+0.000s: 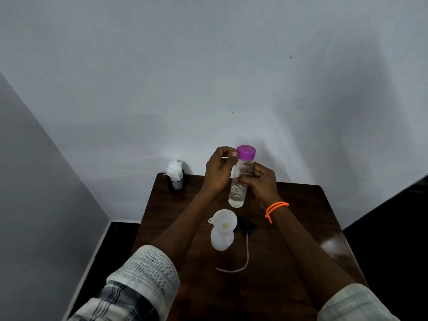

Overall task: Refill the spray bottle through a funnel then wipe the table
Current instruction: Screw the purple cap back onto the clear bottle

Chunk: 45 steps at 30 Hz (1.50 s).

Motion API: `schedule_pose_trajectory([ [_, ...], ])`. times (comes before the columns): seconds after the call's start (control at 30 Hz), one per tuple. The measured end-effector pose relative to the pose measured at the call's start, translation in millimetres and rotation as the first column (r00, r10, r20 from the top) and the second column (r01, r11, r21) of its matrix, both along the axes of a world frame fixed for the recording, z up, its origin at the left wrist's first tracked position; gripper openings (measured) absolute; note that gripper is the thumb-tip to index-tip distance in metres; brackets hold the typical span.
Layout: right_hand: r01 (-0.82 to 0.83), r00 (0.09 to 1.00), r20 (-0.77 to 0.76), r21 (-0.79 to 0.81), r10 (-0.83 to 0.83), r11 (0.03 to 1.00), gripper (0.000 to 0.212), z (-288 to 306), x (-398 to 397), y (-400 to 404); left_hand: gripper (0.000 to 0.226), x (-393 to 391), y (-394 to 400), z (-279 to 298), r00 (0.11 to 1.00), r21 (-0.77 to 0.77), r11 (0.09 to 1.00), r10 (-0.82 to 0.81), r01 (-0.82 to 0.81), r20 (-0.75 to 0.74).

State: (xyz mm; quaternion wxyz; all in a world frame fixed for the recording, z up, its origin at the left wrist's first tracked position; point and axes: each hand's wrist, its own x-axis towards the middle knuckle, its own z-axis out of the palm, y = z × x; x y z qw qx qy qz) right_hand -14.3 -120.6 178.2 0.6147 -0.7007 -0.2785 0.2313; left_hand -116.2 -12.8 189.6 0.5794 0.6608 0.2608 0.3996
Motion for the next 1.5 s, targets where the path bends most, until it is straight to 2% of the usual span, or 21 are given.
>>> schedule_pose_trajectory([
  [0.07, 0.006, 1.000, 0.007, -0.001, -0.006, 1.000, 0.039, 1, 0, 0, 0.010, 1, 0, -3, 1.000, 0.006, 1.000, 0.011, -0.012, 0.016],
  [0.17, -0.017, 0.999, 0.030, -0.014, 0.018, 1.000, 0.039, 3, -2, 0, 0.027, 2, -6, -2, 0.995, 0.003, 1.000, 0.017, -0.018, 0.094],
  [0.23, -0.033, 0.997, 0.072, -0.020, 0.034, 0.999, 0.039, 5, -4, 1, 0.033, 2, -10, 1, 0.997, 0.056, 0.998, -0.006, 0.002, 0.074],
  [0.33, -0.052, 0.992, 0.119, -0.009, 0.053, 0.999, 0.043, 9, -7, 4, 0.027, 3, -14, 4, 0.997, 0.045, 0.997, -0.066, 0.064, 0.037],
  [0.43, -0.059, 0.989, 0.133, 0.001, 0.058, 0.998, 0.039, 11, -8, 4, 0.048, 6, -11, 6, 0.998, 0.070, 0.996, -0.065, 0.064, 0.014],
  [0.5, -0.065, 0.991, 0.117, 0.005, 0.064, 0.998, 0.040, 11, -6, 4, 0.054, 7, -7, 7, 0.999, 0.051, 0.998, -0.037, 0.037, 0.007],
  [0.6, -0.027, 0.997, 0.078, -0.013, 0.028, 1.000, 0.047, 10, -2, 6, 0.042, 7, -3, 6, 0.999, -0.013, 1.000, -0.018, 0.019, 0.036],
  [0.7, 0.003, 0.999, 0.032, -0.024, -0.002, 1.000, 0.039, 7, 1, 6, 0.023, 7, -1, 0, 0.999, -0.025, 0.999, -0.024, 0.025, 0.048],
  [0.73, 0.006, 1.000, 0.028, -0.024, -0.005, 1.000, 0.038, 7, 2, 6, 0.023, 7, -1, -1, 0.999, -0.025, 0.999, -0.025, 0.026, 0.048],
  [0.83, -0.004, 0.998, 0.065, -0.018, 0.005, 1.000, 0.039, 7, 1, 6, 0.043, 8, -6, 2, 0.999, -0.024, 0.999, -0.027, 0.027, 0.027],
  [0.93, -0.011, 0.992, 0.125, -0.022, 0.013, 1.000, 0.036, 9, -3, 7, 0.053, 10, -11, 5, 1.000, 0.070, 0.997, -0.012, 0.013, -0.014],
  [1.0, -0.009, 0.989, 0.149, -0.023, 0.012, 1.000, 0.039, 9, -3, 8, 0.051, 11, -11, 5, 0.999, 0.090, 0.995, 0.040, -0.040, 0.005],
  [1.13, -0.019, 0.983, 0.182, -0.018, 0.022, 1.000, 0.036, 8, -1, 11, 0.047, 11, -11, 7, 0.994, 0.036, 0.994, 0.097, -0.099, 0.042],
  [1.33, 0.013, 0.971, 0.241, -0.053, 0.000, 0.998, 0.043, 3, -6, 23, 0.056, 12, -12, 10, 0.967, 0.087, 0.964, 0.254, -0.253, 0.001],
  [1.5, -0.021, 0.973, 0.226, -0.107, 0.045, 0.994, 0.042, -5, -1, 25, 0.048, 5, 1, 1, 0.975, 0.037, 0.974, 0.224, -0.224, 0.002],
])
